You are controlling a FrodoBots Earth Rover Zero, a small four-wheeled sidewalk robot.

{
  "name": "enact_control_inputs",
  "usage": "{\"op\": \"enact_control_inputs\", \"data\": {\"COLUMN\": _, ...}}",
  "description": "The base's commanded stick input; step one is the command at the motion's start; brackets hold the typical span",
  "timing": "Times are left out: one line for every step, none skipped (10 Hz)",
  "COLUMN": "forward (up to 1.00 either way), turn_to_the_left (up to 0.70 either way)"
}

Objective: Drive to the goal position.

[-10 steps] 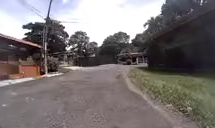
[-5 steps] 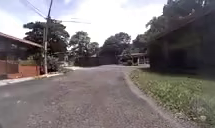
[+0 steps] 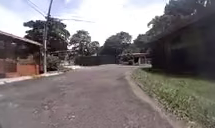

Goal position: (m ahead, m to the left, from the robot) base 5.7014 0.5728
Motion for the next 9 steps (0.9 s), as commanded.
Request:
{"op": "enact_control_inputs", "data": {"forward": 0.50, "turn_to_the_left": 0.00}}
{"op": "enact_control_inputs", "data": {"forward": 0.50, "turn_to_the_left": 0.00}}
{"op": "enact_control_inputs", "data": {"forward": 0.50, "turn_to_the_left": 0.00}}
{"op": "enact_control_inputs", "data": {"forward": 0.50, "turn_to_the_left": 0.00}}
{"op": "enact_control_inputs", "data": {"forward": 0.50, "turn_to_the_left": 0.00}}
{"op": "enact_control_inputs", "data": {"forward": 0.50, "turn_to_the_left": 0.00}}
{"op": "enact_control_inputs", "data": {"forward": 0.50, "turn_to_the_left": 0.00}}
{"op": "enact_control_inputs", "data": {"forward": 0.50, "turn_to_the_left": 0.00}}
{"op": "enact_control_inputs", "data": {"forward": 0.50, "turn_to_the_left": 0.00}}
